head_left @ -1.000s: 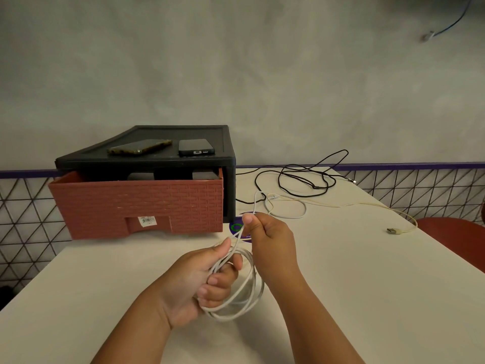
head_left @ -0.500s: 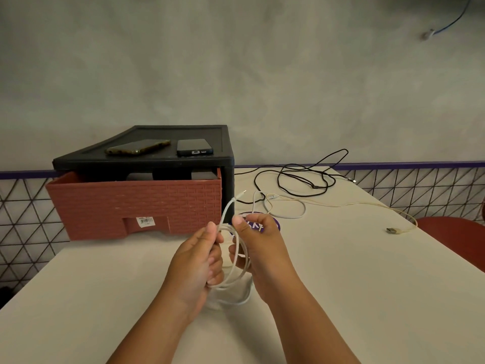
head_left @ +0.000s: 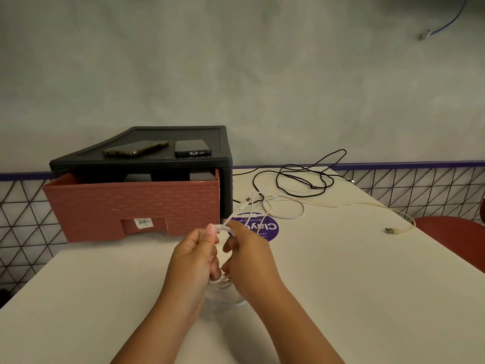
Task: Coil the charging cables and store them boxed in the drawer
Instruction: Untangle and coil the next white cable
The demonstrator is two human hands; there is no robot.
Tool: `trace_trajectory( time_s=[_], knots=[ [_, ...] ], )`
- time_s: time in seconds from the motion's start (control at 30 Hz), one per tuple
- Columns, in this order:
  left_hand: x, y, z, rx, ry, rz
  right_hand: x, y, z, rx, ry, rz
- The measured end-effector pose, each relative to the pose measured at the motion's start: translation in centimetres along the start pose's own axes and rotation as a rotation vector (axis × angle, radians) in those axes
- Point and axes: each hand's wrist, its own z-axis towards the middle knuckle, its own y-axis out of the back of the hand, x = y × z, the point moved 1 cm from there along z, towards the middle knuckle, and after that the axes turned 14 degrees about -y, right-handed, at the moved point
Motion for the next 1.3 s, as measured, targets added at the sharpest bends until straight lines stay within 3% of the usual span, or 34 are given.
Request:
trace_trajectory(
  time_s=[0.13,0.27,0.47,0.87,1.03,1.3],
  knots=[
    [-0.6,-0.1,-0.1,0.019,0.193,-0.187,0.2,0.7,0.0,0.085,-0.193,0.368],
    [-1.1,0.0,0.1,0.047,0.426,-0.521,0.4,1.1,0.0,0.128,-0.316,0.651],
    [-1.8,-0.1,0.0,0.09,0.482,-0.763,0.7,1.9,-0.2,0.309,-0.35,0.946],
    [-1.8,0.3,-0.1,0.197,0.511,-0.712,1.2,2.3,-0.8,0.282,-0.333,0.849],
    [-1.5,0.4,-0.2,0.204,0.51,-0.672,1.1,2.4,-0.8,0.183,-0.205,0.596],
    [-1.3,0.1,-0.3,0.212,0.536,-0.578,0.4,2.4,-0.3,0.11,-0.19,0.403]
  ],
)
